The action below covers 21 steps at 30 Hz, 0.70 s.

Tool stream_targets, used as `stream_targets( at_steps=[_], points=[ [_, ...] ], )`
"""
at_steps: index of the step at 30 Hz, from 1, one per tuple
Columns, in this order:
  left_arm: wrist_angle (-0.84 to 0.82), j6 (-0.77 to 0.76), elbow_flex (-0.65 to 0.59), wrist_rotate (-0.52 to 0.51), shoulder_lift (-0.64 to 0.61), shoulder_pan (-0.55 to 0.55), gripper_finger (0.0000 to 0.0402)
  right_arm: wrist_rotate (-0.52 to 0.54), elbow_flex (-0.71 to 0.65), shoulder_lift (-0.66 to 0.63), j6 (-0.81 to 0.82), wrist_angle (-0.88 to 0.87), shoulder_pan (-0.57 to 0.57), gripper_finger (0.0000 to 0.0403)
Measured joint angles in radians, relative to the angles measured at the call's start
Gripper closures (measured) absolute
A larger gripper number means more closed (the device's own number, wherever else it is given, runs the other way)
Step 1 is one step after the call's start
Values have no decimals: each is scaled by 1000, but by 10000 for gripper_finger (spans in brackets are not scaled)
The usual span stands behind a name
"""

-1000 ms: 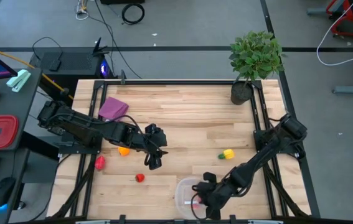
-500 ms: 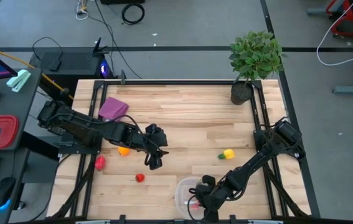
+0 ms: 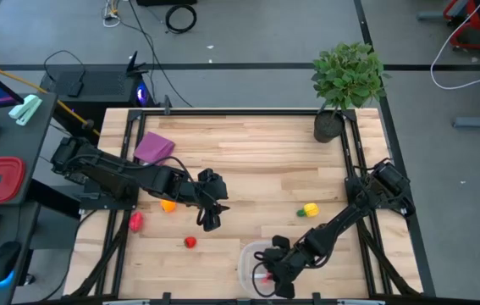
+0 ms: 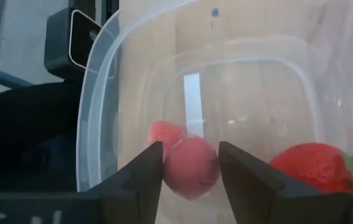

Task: Pick and placing Produce into tupperware
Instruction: Put the peach into the transparent bin, then put the potato into the transparent bin

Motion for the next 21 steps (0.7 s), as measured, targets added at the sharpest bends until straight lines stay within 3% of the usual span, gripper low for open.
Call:
stream_targets(
  at_steps=[16,21],
  points=[
    [0,1,0,0,0,0,239,-2,0,-4,-6,-5,-29,236],
    [1,0,0,0,0,0,239,-27,0,-90,19,-125,-31,236]
  ],
)
